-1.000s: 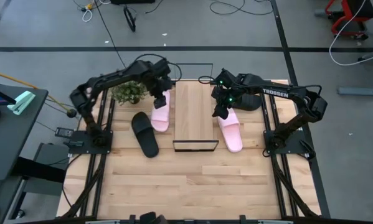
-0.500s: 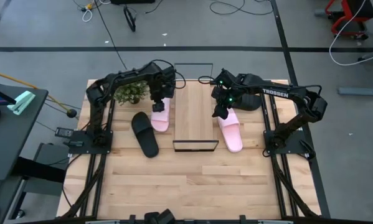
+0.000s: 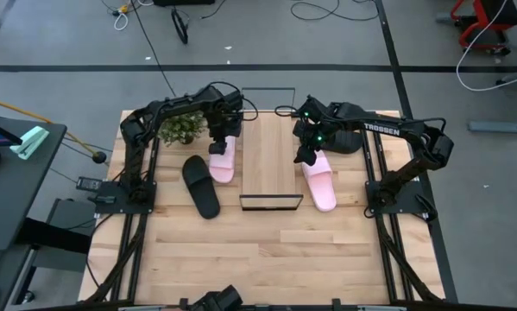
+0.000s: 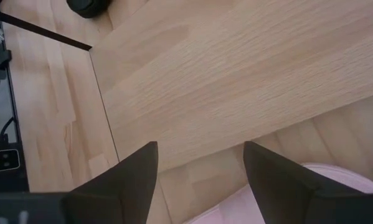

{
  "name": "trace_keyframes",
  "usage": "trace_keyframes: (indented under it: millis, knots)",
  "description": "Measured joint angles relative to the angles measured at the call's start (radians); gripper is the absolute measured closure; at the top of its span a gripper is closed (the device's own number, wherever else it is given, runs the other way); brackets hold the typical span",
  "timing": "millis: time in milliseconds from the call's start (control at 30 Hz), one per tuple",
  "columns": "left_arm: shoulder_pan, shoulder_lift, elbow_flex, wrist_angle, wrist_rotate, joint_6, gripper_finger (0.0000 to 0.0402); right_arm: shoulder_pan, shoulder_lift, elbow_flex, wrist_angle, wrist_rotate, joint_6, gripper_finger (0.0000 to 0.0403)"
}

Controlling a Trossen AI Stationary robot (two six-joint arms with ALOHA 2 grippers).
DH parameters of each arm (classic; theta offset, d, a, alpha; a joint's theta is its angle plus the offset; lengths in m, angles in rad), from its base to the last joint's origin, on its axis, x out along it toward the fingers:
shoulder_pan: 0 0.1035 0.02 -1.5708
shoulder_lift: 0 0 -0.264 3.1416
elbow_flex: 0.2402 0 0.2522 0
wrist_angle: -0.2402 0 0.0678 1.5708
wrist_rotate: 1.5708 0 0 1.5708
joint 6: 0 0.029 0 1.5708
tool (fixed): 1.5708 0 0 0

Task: Pick and place slides into the shelf
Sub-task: Put the left pink slides on the shelf

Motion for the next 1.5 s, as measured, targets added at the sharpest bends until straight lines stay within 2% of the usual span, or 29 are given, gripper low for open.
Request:
trace_keyframes:
  millis: [233, 467, 600, 900, 1067, 1233, 1500]
  knots:
    - [0.026, 0.000, -0.001, 0.038, 0.048, 0.024, 0.0187, 0.000, 0.000, 0.000, 0.000, 0.000, 0.001, 0.0161]
    - [0.040, 0.000, -0.004, -0.023, 0.066, 0.024, 0.0192, 0.000, 0.000, 0.000, 0.000, 0.001, 0.001, 0.0161]
    - [0.040, 0.000, -0.039, -0.012, 0.097, 0.029, 0.0193, 0.000, 0.000, 0.000, 0.000, 0.001, 0.001, 0.0161]
    - [0.037, 0.001, -0.146, 0.041, 0.073, 0.018, 0.0203, 0.012, 0.000, 0.000, 0.024, 0.004, 0.008, 0.0161]
    - [0.029, 0.001, -0.149, 0.044, 0.041, -0.015, 0.0257, 0.028, 0.000, 0.000, 0.074, 0.004, 0.035, 0.0161]
    - [0.017, 0.001, -0.147, 0.014, 0.042, 0.000, 0.0377, 0.046, 0.000, 0.000, 0.075, 0.020, 0.044, 0.0161]
    - [-0.009, -0.025, -0.146, -0.007, 0.034, -0.026, 0.0390, 0.051, -0.005, 0.000, 0.058, 0.013, 0.069, 0.0161]
